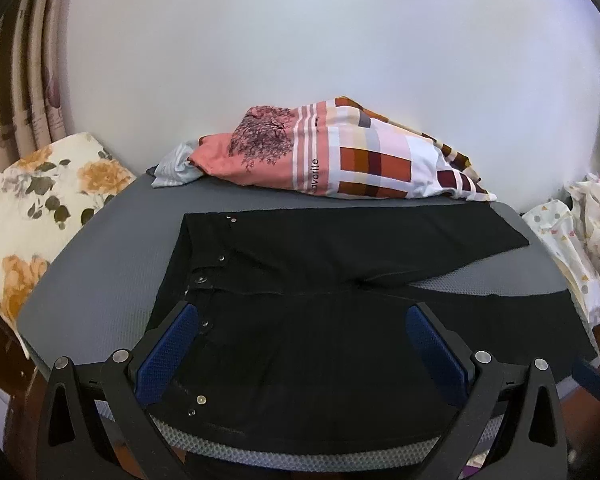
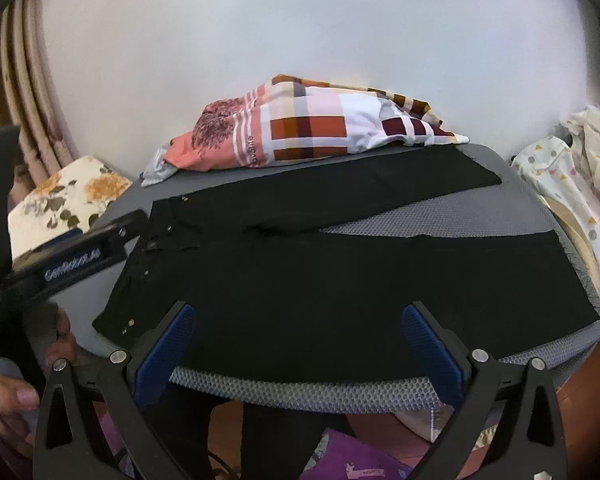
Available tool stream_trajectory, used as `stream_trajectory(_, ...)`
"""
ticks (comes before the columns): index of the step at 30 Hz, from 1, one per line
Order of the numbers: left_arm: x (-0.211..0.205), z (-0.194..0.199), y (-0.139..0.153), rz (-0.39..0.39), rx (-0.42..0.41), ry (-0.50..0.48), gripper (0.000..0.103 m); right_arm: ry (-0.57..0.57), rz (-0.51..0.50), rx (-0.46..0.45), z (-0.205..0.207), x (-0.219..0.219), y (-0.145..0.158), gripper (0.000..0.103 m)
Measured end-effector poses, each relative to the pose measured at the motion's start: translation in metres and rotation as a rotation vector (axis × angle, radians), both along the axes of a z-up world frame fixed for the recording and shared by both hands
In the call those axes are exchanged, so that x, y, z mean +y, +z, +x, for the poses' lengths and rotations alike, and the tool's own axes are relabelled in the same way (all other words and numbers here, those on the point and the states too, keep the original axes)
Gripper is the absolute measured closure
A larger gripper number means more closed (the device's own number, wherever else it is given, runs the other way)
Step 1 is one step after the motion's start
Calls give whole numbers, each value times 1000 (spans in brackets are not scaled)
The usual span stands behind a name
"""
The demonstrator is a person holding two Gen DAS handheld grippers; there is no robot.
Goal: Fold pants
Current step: 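Move both grippers over the black jeans toward the waistband and legs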
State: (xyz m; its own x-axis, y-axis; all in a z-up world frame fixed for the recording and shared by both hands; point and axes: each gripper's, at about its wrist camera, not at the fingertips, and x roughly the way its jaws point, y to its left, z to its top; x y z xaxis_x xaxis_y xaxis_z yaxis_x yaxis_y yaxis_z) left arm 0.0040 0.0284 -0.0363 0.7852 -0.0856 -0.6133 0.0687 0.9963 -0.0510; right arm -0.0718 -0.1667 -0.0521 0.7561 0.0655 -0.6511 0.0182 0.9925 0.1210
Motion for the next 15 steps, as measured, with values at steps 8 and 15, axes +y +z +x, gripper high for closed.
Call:
stream_trajectory(8, -1, -2, -2, -6, 12, 20, 0, -11, 44, -16, -24, -4, -3, 0)
stream_trajectory(15, -1, -4, -7, 2, 15, 26, 0, -16, 106, -74, -38, -9, -3, 0)
